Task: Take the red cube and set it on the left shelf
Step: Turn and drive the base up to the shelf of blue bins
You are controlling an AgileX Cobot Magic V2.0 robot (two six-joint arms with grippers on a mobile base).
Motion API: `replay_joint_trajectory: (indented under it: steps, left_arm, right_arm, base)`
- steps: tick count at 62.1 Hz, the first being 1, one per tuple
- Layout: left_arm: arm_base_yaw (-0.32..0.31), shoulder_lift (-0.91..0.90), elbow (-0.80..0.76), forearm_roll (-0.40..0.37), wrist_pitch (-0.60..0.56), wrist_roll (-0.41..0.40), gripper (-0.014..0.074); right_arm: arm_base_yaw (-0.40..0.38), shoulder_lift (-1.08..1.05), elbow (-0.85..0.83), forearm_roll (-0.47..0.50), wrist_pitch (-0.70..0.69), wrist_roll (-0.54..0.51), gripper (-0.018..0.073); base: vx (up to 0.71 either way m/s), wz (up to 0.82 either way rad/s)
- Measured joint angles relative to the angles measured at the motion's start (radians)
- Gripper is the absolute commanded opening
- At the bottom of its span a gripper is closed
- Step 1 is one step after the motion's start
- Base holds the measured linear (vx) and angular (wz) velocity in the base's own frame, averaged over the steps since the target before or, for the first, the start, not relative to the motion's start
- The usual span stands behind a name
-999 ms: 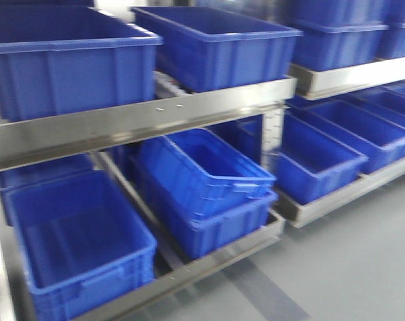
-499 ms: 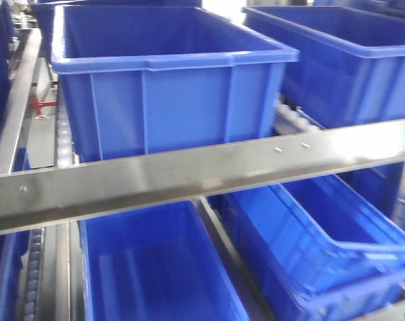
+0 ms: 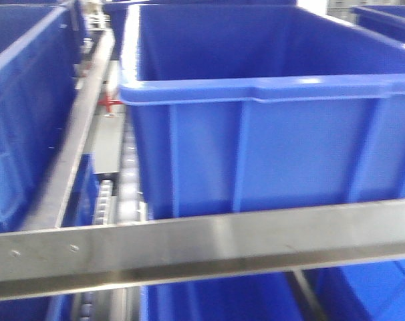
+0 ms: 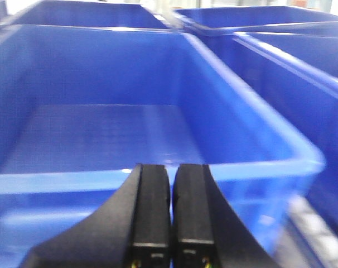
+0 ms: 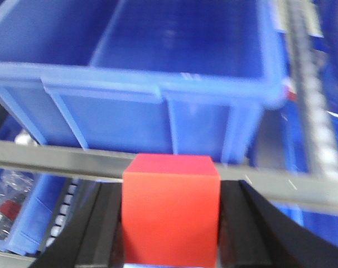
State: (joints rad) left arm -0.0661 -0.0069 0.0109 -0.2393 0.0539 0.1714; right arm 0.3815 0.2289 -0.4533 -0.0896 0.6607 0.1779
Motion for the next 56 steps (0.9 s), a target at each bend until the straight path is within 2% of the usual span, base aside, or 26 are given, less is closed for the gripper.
replay_joint_trajectory:
  steps: [15, 56]
  left_arm:
    - [0.0, 0.0, 0.0, 0.0, 0.0, 0.0, 0.0102]
    - [0.0, 0.0, 0.0, 0.0, 0.0, 0.0, 0.0102]
  right_arm:
    - [0.0, 0.0, 0.0, 0.0, 0.0, 0.0, 0.0058]
    - [0.0, 0.0, 0.0, 0.0, 0.0, 0.0, 0.0058]
  base:
    - [0.12, 0.25]
    - [0.05, 0.07]
